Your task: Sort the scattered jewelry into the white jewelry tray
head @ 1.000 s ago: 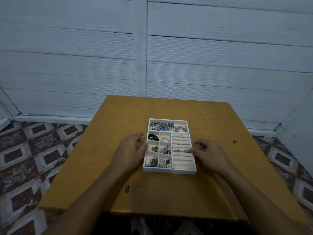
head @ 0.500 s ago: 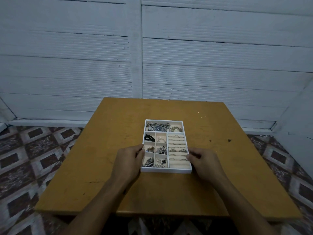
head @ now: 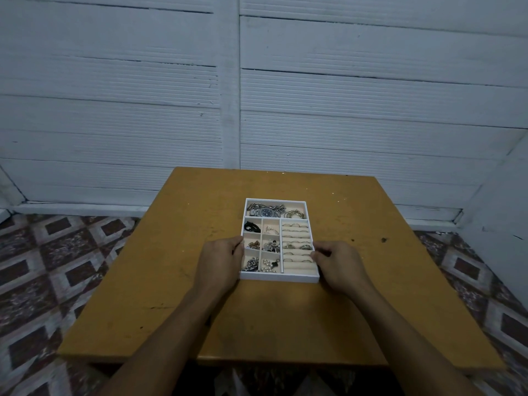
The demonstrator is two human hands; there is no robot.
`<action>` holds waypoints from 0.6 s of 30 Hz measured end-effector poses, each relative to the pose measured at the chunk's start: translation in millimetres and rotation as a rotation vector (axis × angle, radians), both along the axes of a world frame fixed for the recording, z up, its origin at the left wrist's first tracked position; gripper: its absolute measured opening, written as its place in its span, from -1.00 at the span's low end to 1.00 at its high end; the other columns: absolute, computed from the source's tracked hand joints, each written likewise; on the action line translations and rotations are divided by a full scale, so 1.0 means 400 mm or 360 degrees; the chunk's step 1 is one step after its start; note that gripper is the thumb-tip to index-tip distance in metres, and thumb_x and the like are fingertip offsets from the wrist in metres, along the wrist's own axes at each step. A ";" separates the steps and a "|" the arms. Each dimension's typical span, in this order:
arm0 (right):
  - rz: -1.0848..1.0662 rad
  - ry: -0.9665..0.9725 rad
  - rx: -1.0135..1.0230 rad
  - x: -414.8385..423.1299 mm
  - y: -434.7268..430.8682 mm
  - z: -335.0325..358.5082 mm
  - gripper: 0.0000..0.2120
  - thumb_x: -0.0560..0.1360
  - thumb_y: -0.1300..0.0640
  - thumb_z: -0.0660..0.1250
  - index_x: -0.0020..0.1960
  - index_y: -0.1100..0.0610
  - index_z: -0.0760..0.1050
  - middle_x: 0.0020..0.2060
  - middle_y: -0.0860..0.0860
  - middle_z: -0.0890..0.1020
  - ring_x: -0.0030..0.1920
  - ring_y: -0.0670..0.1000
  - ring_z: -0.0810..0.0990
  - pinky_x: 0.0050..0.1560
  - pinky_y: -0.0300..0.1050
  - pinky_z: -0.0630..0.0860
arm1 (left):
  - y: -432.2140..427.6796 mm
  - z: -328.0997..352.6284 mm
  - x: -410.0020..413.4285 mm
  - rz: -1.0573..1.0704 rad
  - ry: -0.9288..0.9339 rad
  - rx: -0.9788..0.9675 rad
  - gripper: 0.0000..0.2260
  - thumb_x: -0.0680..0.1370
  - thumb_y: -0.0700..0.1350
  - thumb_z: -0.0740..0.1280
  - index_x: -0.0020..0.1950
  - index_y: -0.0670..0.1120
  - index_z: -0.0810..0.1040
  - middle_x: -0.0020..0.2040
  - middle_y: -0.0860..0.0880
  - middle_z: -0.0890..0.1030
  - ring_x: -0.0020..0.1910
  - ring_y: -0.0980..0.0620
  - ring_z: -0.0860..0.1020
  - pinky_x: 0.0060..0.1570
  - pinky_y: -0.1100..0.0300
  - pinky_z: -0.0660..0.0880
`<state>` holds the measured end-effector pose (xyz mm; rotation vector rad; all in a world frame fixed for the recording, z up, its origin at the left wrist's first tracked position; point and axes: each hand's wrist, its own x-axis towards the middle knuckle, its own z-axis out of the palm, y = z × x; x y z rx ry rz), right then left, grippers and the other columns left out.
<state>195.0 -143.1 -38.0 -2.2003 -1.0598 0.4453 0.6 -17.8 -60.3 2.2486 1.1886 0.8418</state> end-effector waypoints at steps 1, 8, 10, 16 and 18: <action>0.0003 -0.0008 0.0002 -0.001 0.002 0.003 -0.68 0.58 0.16 0.27 0.31 0.17 0.51 0.24 0.04 0.59 0.17 0.01 0.57 0.06 -0.29 0.39 | 0.001 0.004 0.002 -0.0003 -0.0004 -0.0005 -0.78 0.61 -0.14 0.26 0.17 -0.13 0.65 -0.16 -0.08 0.71 -0.42 0.17 0.48 -0.36 0.25 0.40; 0.0032 -0.0053 0.0006 -0.009 0.005 0.005 -0.72 0.58 0.17 0.25 0.26 0.15 0.56 0.15 0.03 0.65 -0.04 -0.07 0.55 -0.04 -0.26 0.42 | 0.006 0.006 0.006 -0.0016 0.0023 -0.0018 -0.78 0.60 -0.18 0.25 -0.01 -0.24 0.66 -0.26 -0.15 0.67 -0.32 -0.03 0.58 -0.27 0.05 0.53; 0.0045 -0.0060 0.0017 -0.016 -0.001 0.011 -0.72 0.59 0.17 0.25 0.26 0.14 0.56 0.15 0.04 0.65 0.01 -0.03 0.58 -0.05 -0.27 0.40 | -0.005 0.011 0.003 -0.0031 0.0035 -0.0030 -0.78 0.60 -0.21 0.23 -0.02 -0.28 0.64 -0.29 -0.15 0.65 -0.35 -0.03 0.56 -0.29 0.03 0.52; 0.0043 0.0058 0.0107 -0.050 -0.039 0.021 -0.70 0.56 0.18 0.28 0.28 0.11 0.52 0.15 0.01 0.63 -0.03 -0.10 0.53 -0.24 -0.43 0.37 | -0.065 0.038 -0.022 -0.0020 0.0047 -0.0060 -0.73 0.58 -0.18 0.24 0.22 -0.20 0.60 -0.05 -0.14 0.69 -0.23 -0.06 0.60 -0.23 0.15 0.51; 0.0008 0.0077 0.0164 -0.076 -0.061 0.031 -0.64 0.54 0.18 0.31 0.33 0.09 0.46 0.19 0.00 0.61 0.00 -0.11 0.52 -0.16 -0.41 0.40 | -0.098 0.054 -0.030 0.0013 0.0003 -0.0032 -0.68 0.58 -0.14 0.26 0.32 -0.14 0.54 0.16 -0.12 0.64 0.01 -0.05 0.61 -0.05 0.22 0.48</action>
